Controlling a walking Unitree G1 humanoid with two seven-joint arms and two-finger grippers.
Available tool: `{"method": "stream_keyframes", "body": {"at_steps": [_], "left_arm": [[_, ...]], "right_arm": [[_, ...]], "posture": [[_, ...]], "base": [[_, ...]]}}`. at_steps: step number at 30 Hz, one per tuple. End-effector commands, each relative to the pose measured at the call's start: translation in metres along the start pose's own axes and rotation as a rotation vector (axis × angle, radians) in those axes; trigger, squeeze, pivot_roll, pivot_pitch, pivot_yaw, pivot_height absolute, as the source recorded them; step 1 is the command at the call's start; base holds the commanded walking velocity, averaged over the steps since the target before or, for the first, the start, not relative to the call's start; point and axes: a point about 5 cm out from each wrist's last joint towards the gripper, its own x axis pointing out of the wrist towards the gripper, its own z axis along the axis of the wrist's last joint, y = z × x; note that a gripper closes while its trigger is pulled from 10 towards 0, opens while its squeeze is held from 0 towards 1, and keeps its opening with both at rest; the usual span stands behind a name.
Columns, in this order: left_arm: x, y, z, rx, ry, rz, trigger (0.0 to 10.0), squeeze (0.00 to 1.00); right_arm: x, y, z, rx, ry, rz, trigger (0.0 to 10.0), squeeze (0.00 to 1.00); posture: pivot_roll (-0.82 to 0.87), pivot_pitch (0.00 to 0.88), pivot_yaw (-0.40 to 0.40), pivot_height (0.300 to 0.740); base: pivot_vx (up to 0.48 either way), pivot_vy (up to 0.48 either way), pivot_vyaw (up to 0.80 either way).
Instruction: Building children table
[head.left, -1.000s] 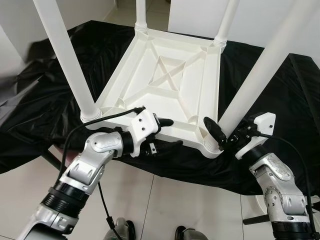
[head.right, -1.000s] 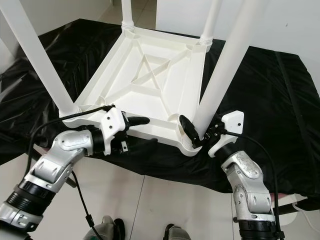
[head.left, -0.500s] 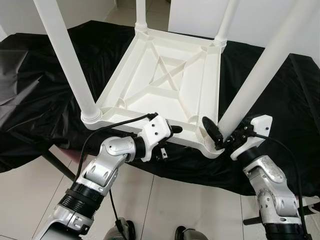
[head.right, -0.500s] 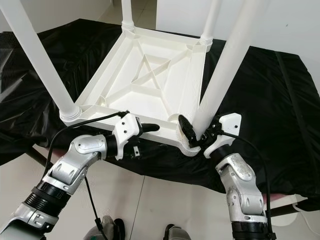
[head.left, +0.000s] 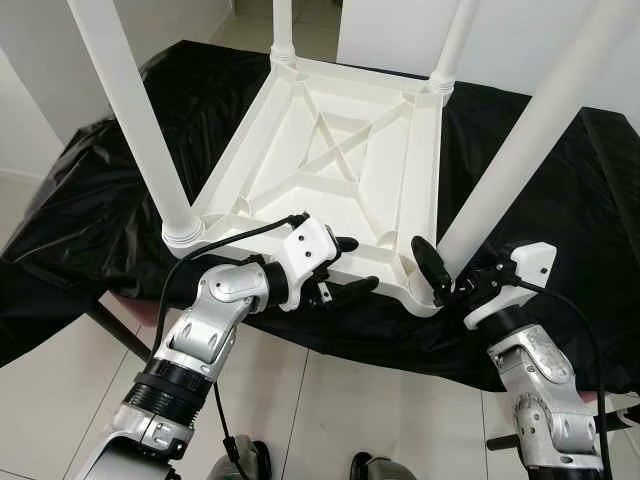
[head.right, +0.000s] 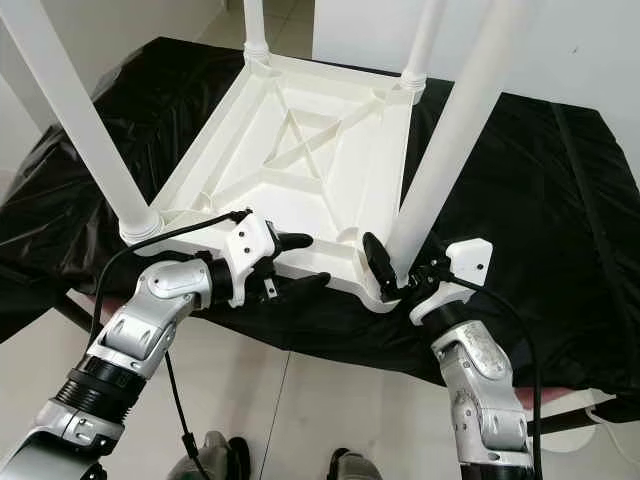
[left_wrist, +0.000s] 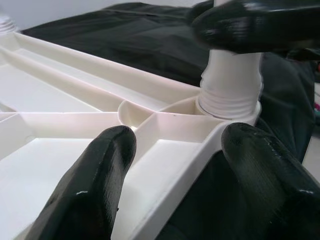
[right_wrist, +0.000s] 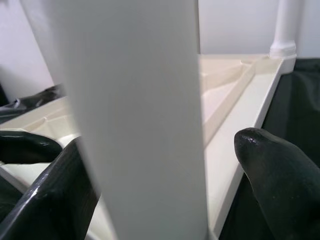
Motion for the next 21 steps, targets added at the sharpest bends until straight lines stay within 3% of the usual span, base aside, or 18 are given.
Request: {"method": "stream_keyframes", "body": {"at_steps": [1, 13, 17, 21], "left_arm": [[-0.004, 0.016, -0.001, 0.003, 0.003, 0.251, 10.0, 0.00], [-0.017, 0.025, -0.001, -0.010, -0.010, 0.289, 10.0, 0.00], [-0.022, 0.031, -0.004, -0.026, -0.010, 0.290, 10.0, 0.00], [-0.023, 0.032, -0.004, -0.037, -0.015, 0.288, 10.0, 0.00]], "right_arm": [[-0.004, 0.002, 0.007, -0.014, -0.026, -0.005, 10.0, 0.00], [-0.028, 0.008, 0.018, -0.041, -0.019, 0.007, 10.0, 0.00], [-0.047, 0.020, 0.023, -0.052, -0.014, -0.009, 10.0, 0.00], [-0.054, 0.025, 0.024, -0.057, -0.009, -0.021, 10.0, 0.00]], "posture": [[0.01, 0.140, -0.008, 0.740], [0.00, 0.162, 0.007, 0.740], [-0.02, 0.174, 0.018, 0.740], [-0.03, 0.178, 0.022, 0.740]], "base": [[0.000, 0.000, 0.00], [0.000, 0.000, 0.00], [0.000, 0.000, 0.00], [0.000, 0.000, 0.00]]}}
